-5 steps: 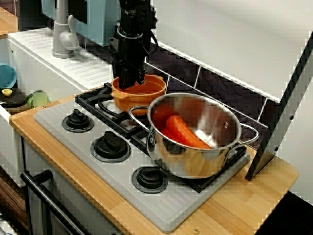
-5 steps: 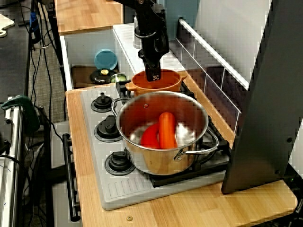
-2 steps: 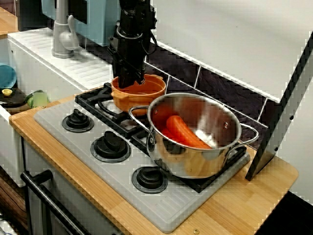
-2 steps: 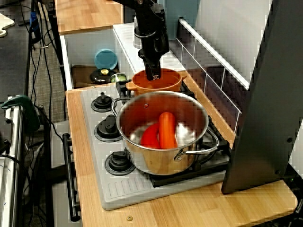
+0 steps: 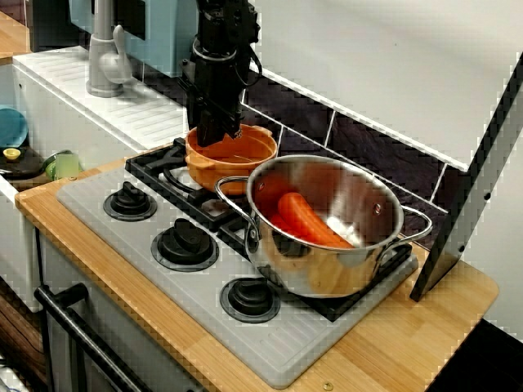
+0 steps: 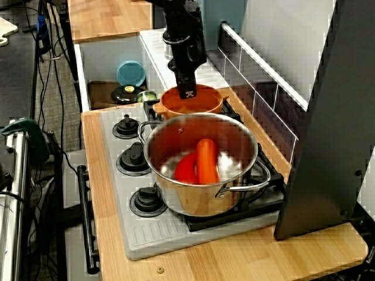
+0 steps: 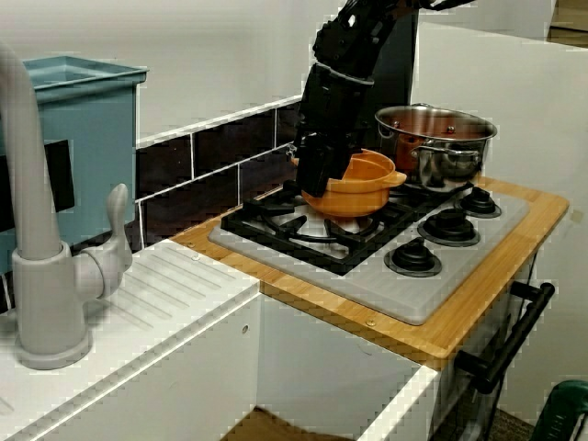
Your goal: Lift pot from stove
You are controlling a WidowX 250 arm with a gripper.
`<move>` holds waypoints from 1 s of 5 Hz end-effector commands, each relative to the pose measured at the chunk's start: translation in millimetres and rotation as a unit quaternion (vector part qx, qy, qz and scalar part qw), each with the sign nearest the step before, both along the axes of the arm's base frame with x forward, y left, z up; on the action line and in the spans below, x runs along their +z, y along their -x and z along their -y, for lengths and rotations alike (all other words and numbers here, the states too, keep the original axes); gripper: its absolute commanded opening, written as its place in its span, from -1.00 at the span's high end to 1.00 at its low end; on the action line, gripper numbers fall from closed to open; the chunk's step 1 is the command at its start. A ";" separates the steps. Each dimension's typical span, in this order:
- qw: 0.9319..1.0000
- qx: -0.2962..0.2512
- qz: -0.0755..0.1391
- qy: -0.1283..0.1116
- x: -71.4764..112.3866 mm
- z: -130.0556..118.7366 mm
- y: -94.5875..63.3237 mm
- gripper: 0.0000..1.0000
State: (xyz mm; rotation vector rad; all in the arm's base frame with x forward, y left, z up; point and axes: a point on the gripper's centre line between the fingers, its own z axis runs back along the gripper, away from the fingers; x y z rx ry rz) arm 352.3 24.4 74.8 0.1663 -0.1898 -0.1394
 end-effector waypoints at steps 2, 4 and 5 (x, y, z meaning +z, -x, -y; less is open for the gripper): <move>0.998 -0.004 0.049 0.028 52.3 1.8 -6.0 1.00; 0.998 -0.006 0.056 0.039 63.1 3.9 -4.9 1.00; 0.997 -0.011 0.062 0.049 71.1 7.3 -2.7 1.00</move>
